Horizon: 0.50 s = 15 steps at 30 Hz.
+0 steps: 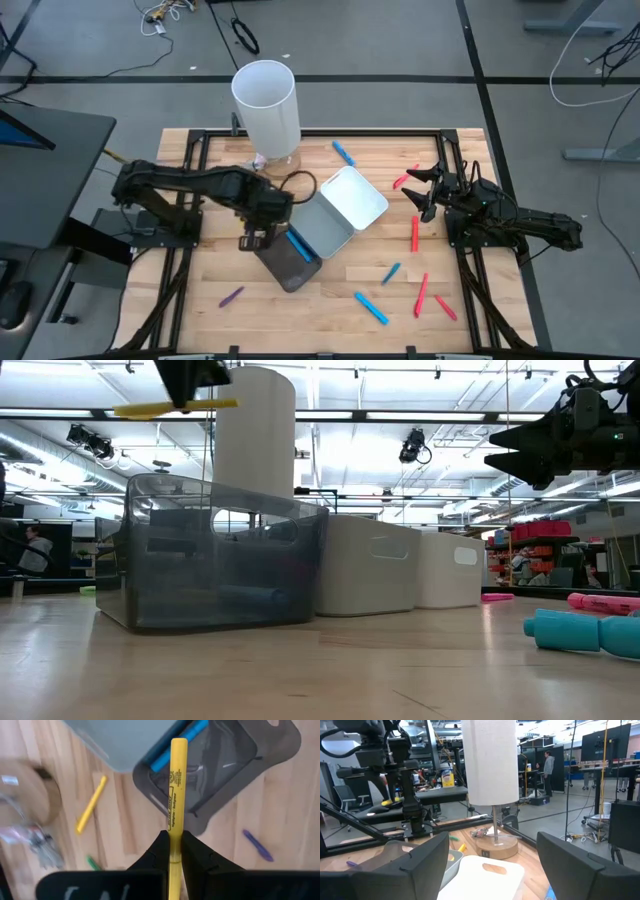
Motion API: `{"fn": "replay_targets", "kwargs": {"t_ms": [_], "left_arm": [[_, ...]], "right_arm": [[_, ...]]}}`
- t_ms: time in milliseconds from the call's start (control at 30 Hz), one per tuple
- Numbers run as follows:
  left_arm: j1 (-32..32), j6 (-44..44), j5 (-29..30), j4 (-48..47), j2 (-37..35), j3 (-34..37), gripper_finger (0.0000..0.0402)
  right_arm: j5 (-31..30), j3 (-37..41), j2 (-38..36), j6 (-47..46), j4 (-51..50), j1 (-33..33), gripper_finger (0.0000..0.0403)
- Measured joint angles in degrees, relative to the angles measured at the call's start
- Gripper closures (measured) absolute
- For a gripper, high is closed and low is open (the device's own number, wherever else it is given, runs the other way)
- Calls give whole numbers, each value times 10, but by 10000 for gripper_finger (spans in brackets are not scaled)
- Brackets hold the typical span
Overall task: Pick & Place Markers
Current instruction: Put the bottom yellow marker into the gray bin
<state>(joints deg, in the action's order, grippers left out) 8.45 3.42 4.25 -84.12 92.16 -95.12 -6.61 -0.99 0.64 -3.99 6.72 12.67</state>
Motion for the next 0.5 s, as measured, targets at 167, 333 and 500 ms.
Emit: {"fn": "replay_targets", "kwargs": {"t_ms": [167,333,500], "left_arm": [[-25,-68,0,1,53,-53,374],[-41,-166,0,3,100,-106,374],[-52,-241,0,15,143,-151,375]], "right_arm": [[0,0,0,0,0,0,101],[0,0,0,0,0,0,101],[0,0,0,0,0,0,101]]}}
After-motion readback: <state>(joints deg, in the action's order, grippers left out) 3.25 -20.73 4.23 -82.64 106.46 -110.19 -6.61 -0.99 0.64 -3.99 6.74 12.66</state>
